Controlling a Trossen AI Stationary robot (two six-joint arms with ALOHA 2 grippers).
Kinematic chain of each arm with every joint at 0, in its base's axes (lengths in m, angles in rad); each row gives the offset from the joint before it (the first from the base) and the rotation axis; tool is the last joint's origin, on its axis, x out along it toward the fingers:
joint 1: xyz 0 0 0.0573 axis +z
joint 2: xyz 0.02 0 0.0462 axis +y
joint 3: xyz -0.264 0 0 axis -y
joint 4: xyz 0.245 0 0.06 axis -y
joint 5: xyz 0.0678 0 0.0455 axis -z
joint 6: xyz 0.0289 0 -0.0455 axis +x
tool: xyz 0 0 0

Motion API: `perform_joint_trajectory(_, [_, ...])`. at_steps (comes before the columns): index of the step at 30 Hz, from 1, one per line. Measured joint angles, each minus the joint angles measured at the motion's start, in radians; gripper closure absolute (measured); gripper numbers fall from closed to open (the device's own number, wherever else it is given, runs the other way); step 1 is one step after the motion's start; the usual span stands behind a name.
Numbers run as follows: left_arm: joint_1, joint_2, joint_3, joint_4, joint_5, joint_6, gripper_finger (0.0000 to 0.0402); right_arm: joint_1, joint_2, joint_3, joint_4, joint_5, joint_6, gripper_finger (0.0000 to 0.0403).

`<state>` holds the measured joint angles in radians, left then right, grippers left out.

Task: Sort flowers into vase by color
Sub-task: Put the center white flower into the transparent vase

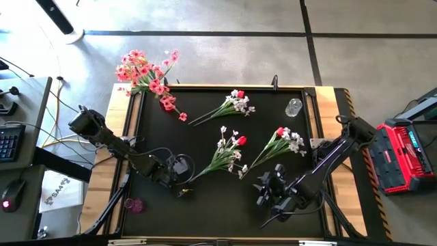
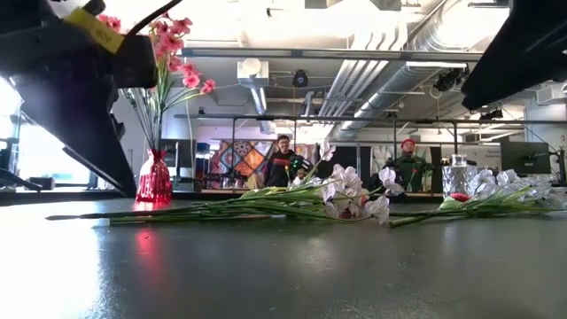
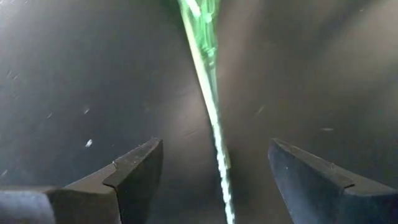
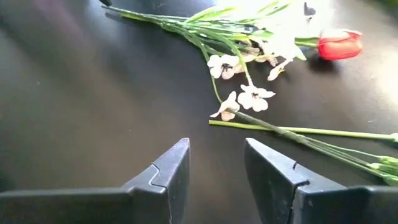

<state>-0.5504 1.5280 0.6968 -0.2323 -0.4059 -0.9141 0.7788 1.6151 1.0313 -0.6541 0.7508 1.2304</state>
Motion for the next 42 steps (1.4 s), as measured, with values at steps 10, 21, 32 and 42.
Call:
perform_joint_trajectory(10, [0.000, 0.000, 0.000, 0.150, -0.001, 0.131, 0.0124, -0.027, 0.057, 0.000, 0.006, -0.031, 0.000, 0.0265])
perform_joint_trajectory(21, [0.001, 0.108, 0.000, 0.387, 0.013, 0.259, 0.0124, -0.028, 0.056, 0.000, -0.005, -0.029, 0.000, 0.0265])
perform_joint_trajectory(32, [0.032, 0.195, 0.000, 0.428, -0.092, 0.299, 0.0124, -0.027, 0.057, 0.000, -0.011, -0.029, 0.000, 0.0265])
perform_joint_trajectory(42, [0.125, 0.195, 0.000, 0.307, -0.027, 0.270, 0.0151, -0.027, 0.056, 0.000, -0.012, -0.029, 0.000, 0.0265])
